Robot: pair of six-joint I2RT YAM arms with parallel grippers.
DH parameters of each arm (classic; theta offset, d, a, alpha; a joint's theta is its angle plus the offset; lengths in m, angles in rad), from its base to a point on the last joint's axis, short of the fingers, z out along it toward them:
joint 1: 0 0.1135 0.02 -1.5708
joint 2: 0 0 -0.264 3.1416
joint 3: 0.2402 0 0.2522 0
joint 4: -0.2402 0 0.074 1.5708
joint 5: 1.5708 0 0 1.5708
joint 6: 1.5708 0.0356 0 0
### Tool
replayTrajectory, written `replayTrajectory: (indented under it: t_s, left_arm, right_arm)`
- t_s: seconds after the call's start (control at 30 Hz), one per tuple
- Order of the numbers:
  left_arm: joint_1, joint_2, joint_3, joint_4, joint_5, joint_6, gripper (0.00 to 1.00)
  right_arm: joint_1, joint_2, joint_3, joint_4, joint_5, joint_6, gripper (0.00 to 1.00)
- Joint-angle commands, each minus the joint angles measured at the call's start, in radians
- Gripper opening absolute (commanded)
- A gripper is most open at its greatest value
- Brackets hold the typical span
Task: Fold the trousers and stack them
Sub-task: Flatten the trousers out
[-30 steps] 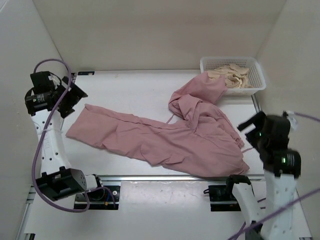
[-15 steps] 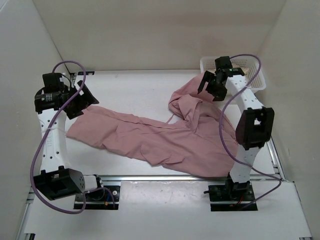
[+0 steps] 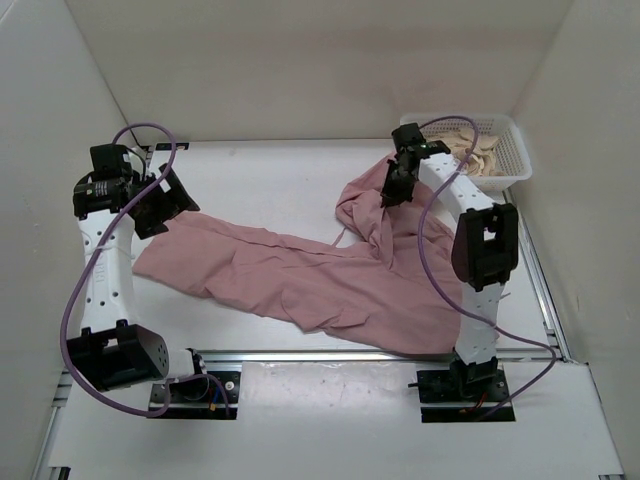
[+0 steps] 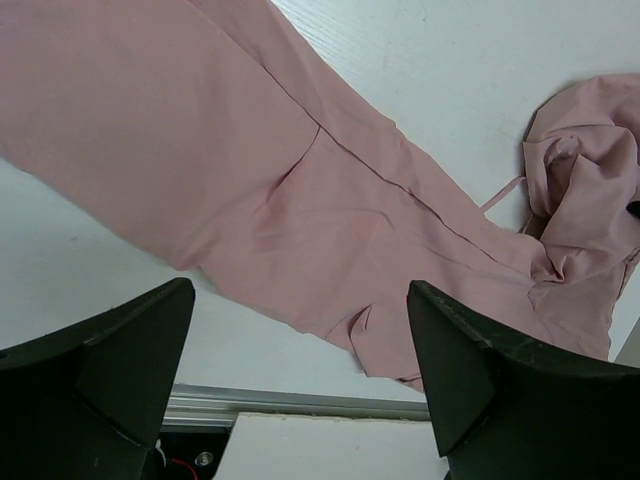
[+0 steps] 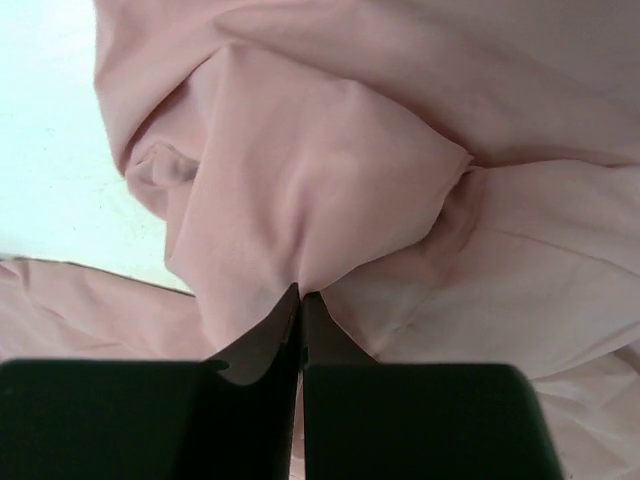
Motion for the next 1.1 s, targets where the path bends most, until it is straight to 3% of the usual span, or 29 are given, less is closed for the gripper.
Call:
replayTrajectory:
  t_s: [0.0, 0.17, 0.23, 0.27, 0.33, 0.37, 0.4, 0.5, 0.77, 0.9, 1.07]
  left_arm:
    - [-0.004, -0.016, 0.011, -0.002, 0.012, 0.019, 1.00]
    - [-0.004, -0.016, 0.011, -0.002, 0.012, 0.010, 1.00]
    - [-0.004, -0.016, -0.015, 0.017, 0.021, 0.000, 1.00]
    - [-0.004, -0.016, -0.030, 0.018, 0.032, 0.000, 1.00]
    - [-0.004, -0.016, -0.043, 0.028, 0.041, 0.000, 1.00]
    - [-0.013, -0.016, -0.043, 0.028, 0.041, 0.000, 1.00]
    - [-0.014, -0.016, -0.043, 0.028, 0.041, 0.000, 1.00]
    - [-0.033, -0.007, -0.043, 0.028, 0.041, 0.000, 1.00]
    - [-0.044, 0.013, -0.043, 0.028, 0.041, 0.010, 1.00]
    - [-0.055, 0.022, -0.043, 0.039, 0.032, 0.000, 1.00]
    - [-0.066, 0.031, -0.043, 0.039, 0.023, -0.020, 1.00]
  right_arm:
    - [0.080, -0.119, 0.062, 0.025, 0.061, -0.028, 0.00]
    - [0.325, -0.158, 0.028, 0.002, 0.165, -0.150, 0.00]
    - [0.477, -0.158, -0.021, 0.002, 0.259, -0.159, 0.00]
    - [0.570, -0.147, -0.068, 0.002, 0.302, -0.159, 0.05]
    - [0.638, -0.137, -0.101, 0.002, 0.389, -0.139, 0.26]
    - [0.657, -0.136, -0.113, -0.007, 0.434, -0.119, 0.64]
    - [0.657, -0.159, -0.125, -0.007, 0.434, -0.107, 0.79]
    - [0.594, -0.273, -0.185, -0.007, 0.460, -0.073, 0.98]
    - [0.230, -0.566, -0.340, 0.088, 0.401, -0.073, 1.00]
    - [-0.045, -0.542, -0.386, 0.157, 0.152, -0.064, 1.00]
    - [-0.208, -0.367, -0.327, 0.237, -0.153, -0.021, 1.00]
